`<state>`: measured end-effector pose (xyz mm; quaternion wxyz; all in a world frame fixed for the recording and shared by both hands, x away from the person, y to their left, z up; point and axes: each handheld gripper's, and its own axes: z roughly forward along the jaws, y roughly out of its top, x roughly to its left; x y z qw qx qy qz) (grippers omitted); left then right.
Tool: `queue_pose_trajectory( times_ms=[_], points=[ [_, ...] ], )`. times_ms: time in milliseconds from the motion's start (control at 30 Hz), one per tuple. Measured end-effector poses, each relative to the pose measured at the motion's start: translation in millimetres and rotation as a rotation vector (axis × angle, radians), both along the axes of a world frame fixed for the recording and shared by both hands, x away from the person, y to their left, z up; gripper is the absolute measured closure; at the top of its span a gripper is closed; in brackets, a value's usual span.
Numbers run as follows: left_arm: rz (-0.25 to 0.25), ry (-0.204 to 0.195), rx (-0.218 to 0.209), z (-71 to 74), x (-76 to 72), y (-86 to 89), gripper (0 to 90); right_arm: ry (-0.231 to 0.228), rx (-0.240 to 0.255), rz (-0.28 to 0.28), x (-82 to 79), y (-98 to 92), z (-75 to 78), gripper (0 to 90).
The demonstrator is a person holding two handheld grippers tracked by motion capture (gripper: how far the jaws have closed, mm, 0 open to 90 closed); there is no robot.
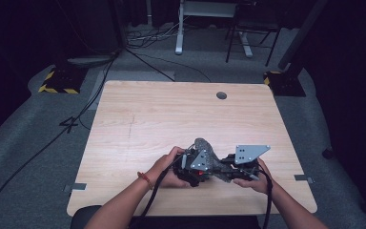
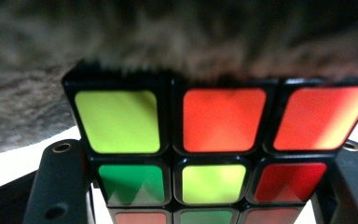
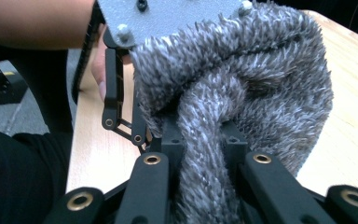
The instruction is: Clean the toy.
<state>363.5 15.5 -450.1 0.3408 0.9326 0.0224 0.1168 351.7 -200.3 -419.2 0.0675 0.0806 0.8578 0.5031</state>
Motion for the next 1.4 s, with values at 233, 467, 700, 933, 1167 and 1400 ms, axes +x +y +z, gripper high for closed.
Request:
queue_pose_trajectory(
  times_ms=[233,467,700,933,1167,1400],
  points=[
    [0.014,-0.012,-0.097,13.2,2.6,15.7,33.4,-0.004,-0.011,-0.116,13.1,-20.1,-1.9,77.9],
    [0.023,-0.001,-0.175,19.4,2.7,27.0,33.2,0.06,-0.093,-0.086,24.0,-18.7,-18.6,77.7],
    [0.011,0.002,-0.123,13.4,2.7,22.0,30.9,0.062,-0.021,0.036,13.8,-16.4,-12.3,77.8],
    [0.003,0.04,-0.165,15.8,4.7,25.2,31.3,0.046,-0.014,0.034,11.6,-16.1,-9.7,77.9],
    [0.002,0.024,-0.17,16.6,4.3,24.7,32.9,0.059,-0.063,-0.008,16.5,-14.9,-14.2,78.0],
    [0.002,0.028,-0.168,16.7,4.5,22.8,32.7,0.081,-0.102,-0.016,19.1,-11.6,-22.0,78.0]
  ],
)
